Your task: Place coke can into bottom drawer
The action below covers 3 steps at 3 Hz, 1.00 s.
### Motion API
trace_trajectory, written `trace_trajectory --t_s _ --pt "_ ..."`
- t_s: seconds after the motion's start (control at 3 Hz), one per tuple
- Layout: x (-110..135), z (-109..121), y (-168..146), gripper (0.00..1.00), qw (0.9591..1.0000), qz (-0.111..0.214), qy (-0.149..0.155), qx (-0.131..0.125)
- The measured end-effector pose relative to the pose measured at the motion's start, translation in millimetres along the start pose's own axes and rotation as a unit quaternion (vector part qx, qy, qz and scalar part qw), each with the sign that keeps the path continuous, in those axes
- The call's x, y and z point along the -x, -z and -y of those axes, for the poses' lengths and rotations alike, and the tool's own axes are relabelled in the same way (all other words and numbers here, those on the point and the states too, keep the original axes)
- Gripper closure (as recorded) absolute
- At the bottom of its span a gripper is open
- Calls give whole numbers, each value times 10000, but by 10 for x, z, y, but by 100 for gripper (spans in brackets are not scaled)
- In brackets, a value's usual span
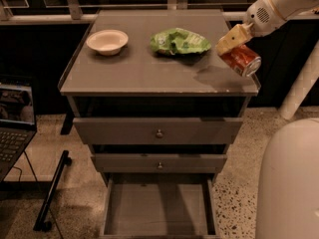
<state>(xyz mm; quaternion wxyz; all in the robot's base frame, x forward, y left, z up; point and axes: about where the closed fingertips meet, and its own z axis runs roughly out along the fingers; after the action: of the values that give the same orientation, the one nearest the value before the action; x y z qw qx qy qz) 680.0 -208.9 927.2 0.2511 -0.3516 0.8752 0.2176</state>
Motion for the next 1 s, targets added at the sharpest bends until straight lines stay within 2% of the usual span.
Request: trace_trajectory --t_s 0.33,0.67,1.0 --pt "-249 -310 371 100 9972 336 148 647" --pt "-529 -567 640 100 9840 1080 -34 1417" --pt "-690 -741 747 100 9692 1574 -303 1867"
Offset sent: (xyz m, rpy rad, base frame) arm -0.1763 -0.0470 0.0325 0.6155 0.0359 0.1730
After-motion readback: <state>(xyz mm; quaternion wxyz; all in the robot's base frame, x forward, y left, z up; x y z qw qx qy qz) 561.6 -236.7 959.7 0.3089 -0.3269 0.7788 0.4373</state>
